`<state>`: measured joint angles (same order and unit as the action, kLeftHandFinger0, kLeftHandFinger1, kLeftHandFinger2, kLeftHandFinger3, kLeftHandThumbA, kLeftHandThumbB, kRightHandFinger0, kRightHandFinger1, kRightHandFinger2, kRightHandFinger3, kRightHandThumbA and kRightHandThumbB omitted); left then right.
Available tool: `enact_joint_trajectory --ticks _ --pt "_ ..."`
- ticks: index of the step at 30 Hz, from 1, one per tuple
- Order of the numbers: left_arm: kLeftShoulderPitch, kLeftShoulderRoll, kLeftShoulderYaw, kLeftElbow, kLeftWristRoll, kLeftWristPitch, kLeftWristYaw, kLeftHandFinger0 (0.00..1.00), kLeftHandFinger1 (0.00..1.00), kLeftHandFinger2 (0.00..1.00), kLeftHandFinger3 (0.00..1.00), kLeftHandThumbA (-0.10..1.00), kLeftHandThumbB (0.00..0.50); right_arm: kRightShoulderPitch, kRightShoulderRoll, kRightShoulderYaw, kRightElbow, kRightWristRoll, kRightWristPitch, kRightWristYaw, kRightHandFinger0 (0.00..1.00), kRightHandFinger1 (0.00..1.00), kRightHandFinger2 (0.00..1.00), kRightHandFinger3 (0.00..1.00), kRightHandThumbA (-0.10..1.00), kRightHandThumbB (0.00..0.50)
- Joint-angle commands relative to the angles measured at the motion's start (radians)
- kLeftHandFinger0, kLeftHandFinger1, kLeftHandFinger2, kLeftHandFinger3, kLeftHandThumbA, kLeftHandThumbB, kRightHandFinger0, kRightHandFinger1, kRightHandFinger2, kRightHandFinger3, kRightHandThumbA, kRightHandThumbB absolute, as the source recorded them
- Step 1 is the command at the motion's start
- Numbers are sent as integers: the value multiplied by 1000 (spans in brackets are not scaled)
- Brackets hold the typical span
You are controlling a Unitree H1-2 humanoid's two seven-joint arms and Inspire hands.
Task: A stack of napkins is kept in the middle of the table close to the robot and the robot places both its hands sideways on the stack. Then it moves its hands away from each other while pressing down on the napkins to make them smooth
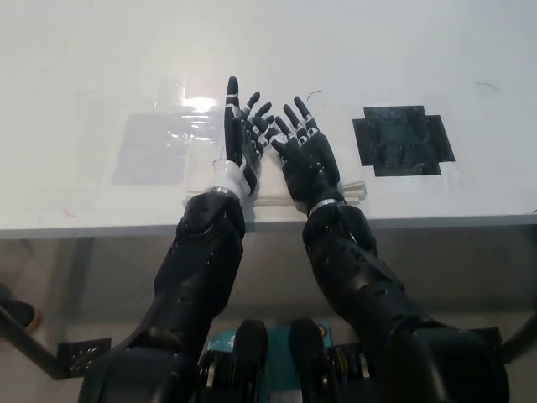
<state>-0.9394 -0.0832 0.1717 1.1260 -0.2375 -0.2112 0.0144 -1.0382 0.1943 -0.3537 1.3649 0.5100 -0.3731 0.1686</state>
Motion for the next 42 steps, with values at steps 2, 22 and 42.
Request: enact_joint_trajectory --ticks 2,22,42 --pt "22 -5 -30 14 42 -47 6 1000 1000 1000 1000 1000 245 -18 -6 3 9 -23 -27 14 1000 1000 1000 1000 1000 209" --pt "88 45 -8 -54 10 -29 -18 1000 1000 1000 1000 1000 277 27 -59 0 -21 -28 -36 31 1000 1000 1000 1000 1000 190" --pt "317 170 9 -518 -31 156 -119 1000 1000 1000 1000 1000 262 117 -141 -104 -60 31 -30 81 1000 1000 1000 1000 1000 157"
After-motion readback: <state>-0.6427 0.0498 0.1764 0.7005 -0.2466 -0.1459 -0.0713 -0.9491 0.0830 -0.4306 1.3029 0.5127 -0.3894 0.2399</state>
